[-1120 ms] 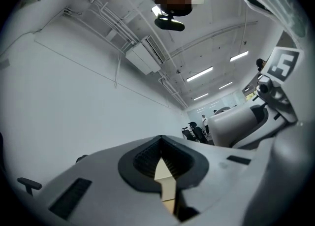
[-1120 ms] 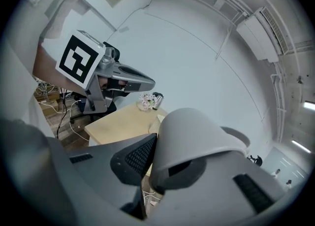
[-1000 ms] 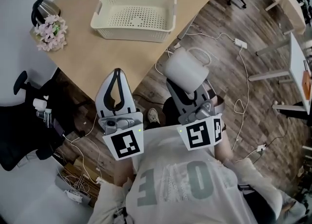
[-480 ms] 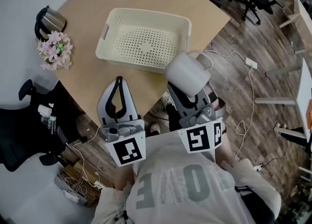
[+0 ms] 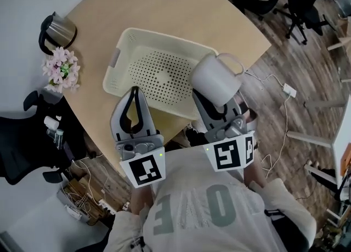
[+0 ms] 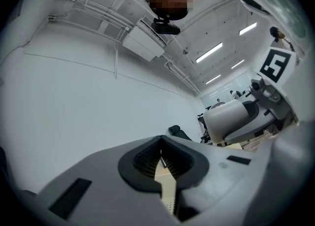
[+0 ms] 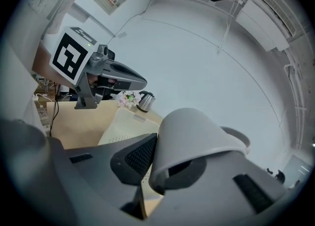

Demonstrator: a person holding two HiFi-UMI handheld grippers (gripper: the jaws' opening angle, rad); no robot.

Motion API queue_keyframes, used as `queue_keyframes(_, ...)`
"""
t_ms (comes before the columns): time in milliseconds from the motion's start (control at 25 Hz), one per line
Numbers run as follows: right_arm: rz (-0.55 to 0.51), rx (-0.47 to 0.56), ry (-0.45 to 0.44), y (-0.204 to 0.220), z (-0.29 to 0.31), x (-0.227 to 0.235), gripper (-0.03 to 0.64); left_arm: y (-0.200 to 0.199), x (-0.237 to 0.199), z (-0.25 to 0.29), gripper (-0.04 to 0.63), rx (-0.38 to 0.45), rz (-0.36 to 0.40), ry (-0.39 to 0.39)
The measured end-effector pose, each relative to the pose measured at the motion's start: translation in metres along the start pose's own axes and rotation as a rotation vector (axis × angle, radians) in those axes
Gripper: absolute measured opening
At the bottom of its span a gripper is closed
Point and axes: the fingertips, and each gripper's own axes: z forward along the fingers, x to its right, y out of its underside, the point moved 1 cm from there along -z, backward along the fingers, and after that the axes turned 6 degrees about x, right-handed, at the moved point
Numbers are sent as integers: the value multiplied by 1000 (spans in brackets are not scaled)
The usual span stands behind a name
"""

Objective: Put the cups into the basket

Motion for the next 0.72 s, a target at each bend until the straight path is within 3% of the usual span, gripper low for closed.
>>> queue_keyframes(320,91,45,-107,23,40,14,34,14,-3,28,8,-72,58,-16)
queue_keyframes(720,4,-22,-171,25,69,14,34,34,-19,40,8,-90,15,-33)
